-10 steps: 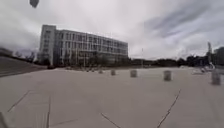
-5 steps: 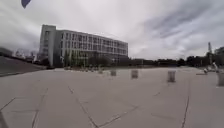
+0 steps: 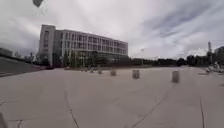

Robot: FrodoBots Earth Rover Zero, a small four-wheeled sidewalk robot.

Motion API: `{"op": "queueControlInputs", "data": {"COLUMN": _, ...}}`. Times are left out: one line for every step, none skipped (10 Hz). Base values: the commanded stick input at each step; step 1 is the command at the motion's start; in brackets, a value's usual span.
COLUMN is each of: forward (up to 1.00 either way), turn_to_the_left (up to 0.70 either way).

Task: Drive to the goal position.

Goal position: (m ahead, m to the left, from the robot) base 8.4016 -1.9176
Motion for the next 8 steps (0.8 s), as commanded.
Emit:
{"op": "queueControlInputs", "data": {"forward": 0.70, "turn_to_the_left": 0.00}}
{"op": "queueControlInputs", "data": {"forward": 0.70, "turn_to_the_left": 0.00}}
{"op": "queueControlInputs", "data": {"forward": 0.70, "turn_to_the_left": 0.00}}
{"op": "queueControlInputs", "data": {"forward": 0.70, "turn_to_the_left": 0.00}}
{"op": "queueControlInputs", "data": {"forward": 0.70, "turn_to_the_left": 0.00}}
{"op": "queueControlInputs", "data": {"forward": 0.70, "turn_to_the_left": 0.00}}
{"op": "queueControlInputs", "data": {"forward": 0.70, "turn_to_the_left": 0.00}}
{"op": "queueControlInputs", "data": {"forward": 0.70, "turn_to_the_left": 0.00}}
